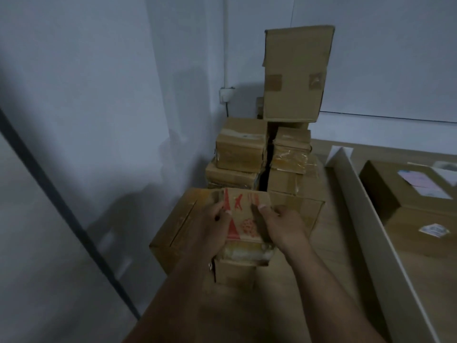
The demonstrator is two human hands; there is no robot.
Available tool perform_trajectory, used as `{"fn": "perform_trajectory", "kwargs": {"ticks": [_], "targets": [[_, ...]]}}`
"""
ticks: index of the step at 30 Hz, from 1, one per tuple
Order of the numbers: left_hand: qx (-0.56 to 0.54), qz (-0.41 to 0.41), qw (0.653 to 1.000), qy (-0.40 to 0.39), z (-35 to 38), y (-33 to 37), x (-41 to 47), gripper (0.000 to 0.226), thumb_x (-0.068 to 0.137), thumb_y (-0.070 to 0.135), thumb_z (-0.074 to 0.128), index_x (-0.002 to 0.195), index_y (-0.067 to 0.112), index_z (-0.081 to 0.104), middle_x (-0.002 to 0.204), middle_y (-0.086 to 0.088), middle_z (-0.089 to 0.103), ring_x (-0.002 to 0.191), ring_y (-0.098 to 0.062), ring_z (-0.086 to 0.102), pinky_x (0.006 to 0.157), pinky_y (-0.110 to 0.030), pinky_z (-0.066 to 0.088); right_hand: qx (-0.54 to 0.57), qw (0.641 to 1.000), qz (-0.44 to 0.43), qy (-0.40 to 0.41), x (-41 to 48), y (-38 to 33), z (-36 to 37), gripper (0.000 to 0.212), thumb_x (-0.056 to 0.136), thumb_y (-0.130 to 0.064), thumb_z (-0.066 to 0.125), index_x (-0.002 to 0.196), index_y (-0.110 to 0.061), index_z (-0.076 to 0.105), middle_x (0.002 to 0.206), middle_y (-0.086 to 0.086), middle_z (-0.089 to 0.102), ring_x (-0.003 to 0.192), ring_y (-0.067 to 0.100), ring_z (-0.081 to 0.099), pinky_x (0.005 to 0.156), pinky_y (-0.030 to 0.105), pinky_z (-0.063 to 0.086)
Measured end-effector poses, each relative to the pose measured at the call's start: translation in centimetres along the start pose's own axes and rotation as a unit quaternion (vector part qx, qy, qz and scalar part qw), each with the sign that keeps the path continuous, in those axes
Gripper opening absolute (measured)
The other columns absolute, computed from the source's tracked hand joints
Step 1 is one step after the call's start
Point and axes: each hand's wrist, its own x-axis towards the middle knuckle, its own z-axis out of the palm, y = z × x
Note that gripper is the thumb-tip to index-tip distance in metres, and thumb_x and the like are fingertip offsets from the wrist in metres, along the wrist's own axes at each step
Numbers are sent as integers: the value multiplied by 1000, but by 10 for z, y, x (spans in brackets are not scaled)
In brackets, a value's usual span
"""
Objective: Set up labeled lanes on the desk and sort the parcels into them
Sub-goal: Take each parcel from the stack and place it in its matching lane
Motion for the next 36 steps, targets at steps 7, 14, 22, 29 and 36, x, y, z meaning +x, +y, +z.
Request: {"fn": "perform_trajectory", "kwargs": {"ticks": [7, 14, 22, 29, 36], "targets": [[-218, 14, 976, -17, -5, 4, -5, 15, 92, 29, 57, 80, 20, 60, 71, 7, 69, 71, -9, 67, 69, -34, 56, 187, 982, 7, 37, -12, -14, -5, 86, 54, -92, 38, 105, -26, 58, 102, -1, 63, 95, 23, 60, 84, 50, 52], [-203, -20, 978, -39, -2, -3, 2, 27, 87, 53, 47, 111, 46, 55, 106, 11, 65, 96, -10, 65, 84, -42, 55, 266, 964, -12, 10, -9, -1, -2, 29, 88, -17, 59, 116, -22, 53, 109, 5, 62, 92, 20, 62, 79, 38, 54], [-135, -109, 983, -54, 4, -19, -2, 41, 78, 66, 46, 85, 33, 69, 88, 8, 73, 84, -12, 69, 88, -44, 53, 241, 967, 61, -60, -4, 20, 10, 43, 84, -53, 58, 107, -17, 58, 104, 3, 67, 98, 22, 64, 88, 42, 52], [-39, -138, 988, -51, 12, -22, -7, 25, 96, 42, 45, 107, 20, 45, 88, 10, 54, 77, -2, 51, 57, -23, 35, 177, 982, 62, -20, 0, 31, 18, 9, 94, -22, 56, 90, -16, 51, 95, 2, 64, 91, 17, 62, 65, 27, 46], [-71, -128, 987, -68, 15, -21, -8, 26, 96, 39, 47, 119, 27, 44, 103, 10, 57, 81, 1, 52, 59, -19, 36, 176, 983, 49, 7, 0, 34, 16, 12, 91, -20, 60, 84, -15, 51, 86, 2, 61, 82, 16, 60, 60, 27, 42]]}}
